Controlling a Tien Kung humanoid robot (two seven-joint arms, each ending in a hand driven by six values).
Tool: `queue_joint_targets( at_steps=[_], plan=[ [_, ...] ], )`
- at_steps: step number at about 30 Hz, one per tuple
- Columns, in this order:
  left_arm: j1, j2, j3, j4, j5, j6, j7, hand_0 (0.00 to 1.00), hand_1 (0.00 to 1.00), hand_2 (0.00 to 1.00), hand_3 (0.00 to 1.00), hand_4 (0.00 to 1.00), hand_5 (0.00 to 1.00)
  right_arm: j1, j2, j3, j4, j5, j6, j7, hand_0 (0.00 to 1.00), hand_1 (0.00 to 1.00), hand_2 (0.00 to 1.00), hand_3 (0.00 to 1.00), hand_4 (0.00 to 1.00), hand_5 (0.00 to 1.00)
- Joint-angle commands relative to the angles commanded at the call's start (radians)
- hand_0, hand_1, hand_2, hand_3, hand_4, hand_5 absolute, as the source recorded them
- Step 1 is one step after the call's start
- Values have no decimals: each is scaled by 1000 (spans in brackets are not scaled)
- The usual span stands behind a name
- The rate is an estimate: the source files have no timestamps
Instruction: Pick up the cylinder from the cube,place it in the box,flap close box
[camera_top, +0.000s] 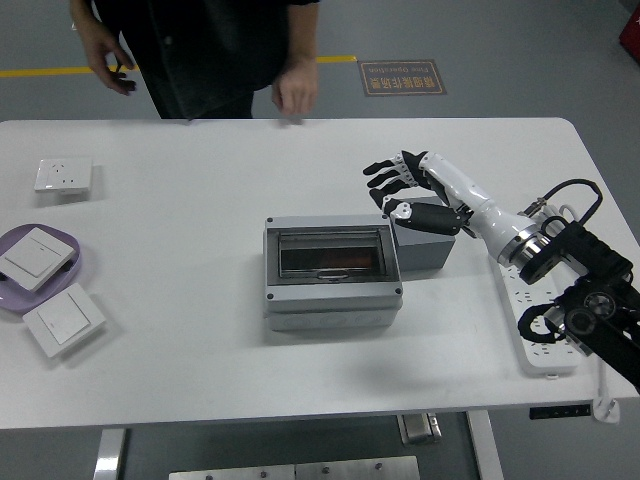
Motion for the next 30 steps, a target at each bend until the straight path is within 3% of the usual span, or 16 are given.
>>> queue_joint_targets(
  at_steps=[6,10,11,16,17,22,23,28,30],
  plan=[
    [18,-15,56,10,-58,3,-1,612,625,650,669,751,399,-74,40,141,-109,16,15,49,636,583,623,671,584,335],
    [40,-21,47,8,-56,5,-3,612,625,650,669,751,399,-83,68,203,-203,11,-42,139,636,583,623,671,584,335],
    [45,-23,47,8,-56,5,-3,612,625,650,669,751,399,-83,74,206,-224,11,-53,158,740,702,697,696,624,309],
    [63,-29,46,5,-60,7,-3,612,625,650,669,751,399,-88,119,226,-325,52,-110,261,740,702,697,696,624,309],
    [64,-29,46,5,-60,7,-3,612,625,650,669,752,399,-88,125,228,-337,70,-121,282,791,747,759,771,713,64],
    [61,-25,45,2,-55,7,-2,612,625,650,669,752,399,-83,130,214,-354,144,-155,350,791,747,759,771,713,64],
    [61,-24,45,1,-54,7,-2,612,624,650,668,752,400,-83,130,210,-353,157,-158,358,787,739,725,697,723,29],
    [62,-16,42,-1,-46,7,-3,612,624,650,668,752,400,-86,128,192,-330,226,-180,392,787,739,725,697,723,29],
    [64,-14,44,0,-47,7,-3,612,624,650,668,751,396,-88,129,183,-316,252,-195,405,795,718,689,680,749,75]
  ],
)
